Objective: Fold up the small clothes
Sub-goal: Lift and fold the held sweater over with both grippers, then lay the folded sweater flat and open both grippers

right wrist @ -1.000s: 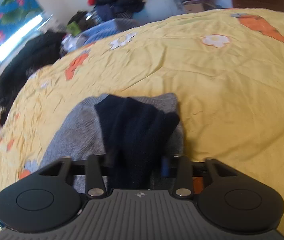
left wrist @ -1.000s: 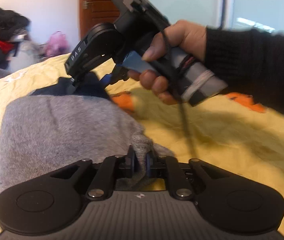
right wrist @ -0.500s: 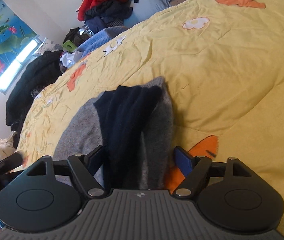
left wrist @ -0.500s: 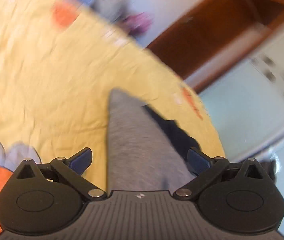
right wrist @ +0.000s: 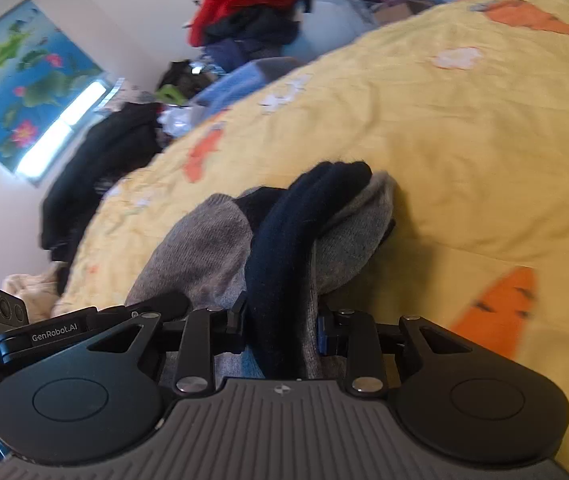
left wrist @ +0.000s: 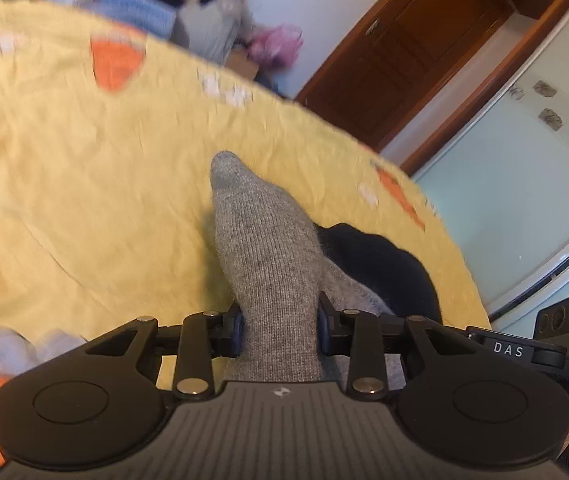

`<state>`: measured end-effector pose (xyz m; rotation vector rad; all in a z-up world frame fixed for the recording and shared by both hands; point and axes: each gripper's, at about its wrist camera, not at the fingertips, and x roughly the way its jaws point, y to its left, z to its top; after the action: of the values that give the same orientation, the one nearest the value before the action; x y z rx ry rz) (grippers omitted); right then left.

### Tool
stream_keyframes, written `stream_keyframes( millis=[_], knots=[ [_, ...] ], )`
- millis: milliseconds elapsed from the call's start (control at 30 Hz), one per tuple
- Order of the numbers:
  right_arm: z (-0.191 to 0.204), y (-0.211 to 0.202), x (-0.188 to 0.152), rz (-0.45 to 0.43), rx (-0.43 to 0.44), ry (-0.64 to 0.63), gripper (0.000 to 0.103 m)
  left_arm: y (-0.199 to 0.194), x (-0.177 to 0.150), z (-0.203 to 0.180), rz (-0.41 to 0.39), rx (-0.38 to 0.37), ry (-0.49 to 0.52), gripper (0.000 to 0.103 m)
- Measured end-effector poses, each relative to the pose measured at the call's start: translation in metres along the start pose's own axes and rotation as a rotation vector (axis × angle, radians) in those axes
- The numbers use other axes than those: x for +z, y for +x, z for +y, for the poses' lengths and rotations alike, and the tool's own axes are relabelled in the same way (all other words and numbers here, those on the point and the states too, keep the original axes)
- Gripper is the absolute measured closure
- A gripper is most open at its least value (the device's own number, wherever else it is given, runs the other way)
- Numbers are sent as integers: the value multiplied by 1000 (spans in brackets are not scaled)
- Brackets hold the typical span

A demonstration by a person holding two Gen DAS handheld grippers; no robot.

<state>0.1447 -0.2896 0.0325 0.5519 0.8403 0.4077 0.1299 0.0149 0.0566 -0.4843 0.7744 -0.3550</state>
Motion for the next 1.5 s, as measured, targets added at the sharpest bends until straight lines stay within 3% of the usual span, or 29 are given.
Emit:
stream_keyframes(
  millis=[100,233,300,367,467,567,633,667,700,733,800,933,1000,1067,1133,1200,1267,1333,1367,1400,1433,1500],
  knots=[
    [24,18,6,-1,69,-13,67,-24,21,16,-39,63,24,70],
    [37,63,9,63,109,17,64,-13,25,54,31,172,12,66],
    [35,82,5,93,60,32,53,-10,13,72,65,211,-11,56],
    [30,81,-2,92,53,65,40,-26,0,78,30,171,-40,48],
    [27,57,-17,90,97,73,29,-58,-24,75,11,94,-11,21],
    [20,34,-37,117,113,85,28,-69,-47,77,67,6,-25,21],
    [16,29,-54,157,123,95,28,-64,-59,79,121,-30,-66,23],
    [17,27,-62,159,145,92,30,-62,-64,79,133,-32,-73,30],
    [19,26,-69,166,162,91,36,-60,-67,77,130,-14,-64,51],
    [23,30,-72,176,160,96,43,-58,-66,75,132,13,-52,64],
    [31,38,-75,211,132,83,78,-59,-62,78,150,8,-89,88],
    [47,22,-79,201,182,10,79,-92,-57,65,120,-3,-23,91],
    [50,7,-83,200,212,-9,79,-106,-64,61,135,-25,2,91],
    [45,2,-88,216,195,-22,79,-104,-77,59,167,11,39,91],
    [40,7,-94,240,158,-17,72,-98,-86,58,189,52,79,87],
    [37,4,-96,249,134,5,56,-104,-82,57,175,83,92,83],
    [42,-9,-89,193,132,-21,45,-123,-68,52,99,102,116,81],
    [47,-27,-74,67,81,-46,44,-139,-52,32,-21,154,200,60],
    [50,-32,-64,7,58,-53,44,-141,-47,21,-78,174,247,31],
    [54,-32,-54,-40,51,-51,44,-139,-43,8,-139,187,293,9],
    [59,-26,-43,-73,60,-38,44,-131,-42,-2,-178,186,332,7],
    [70,-5,-24,-89,101,-7,43,-97,-41,-15,-153,198,391,7]
  ],
)
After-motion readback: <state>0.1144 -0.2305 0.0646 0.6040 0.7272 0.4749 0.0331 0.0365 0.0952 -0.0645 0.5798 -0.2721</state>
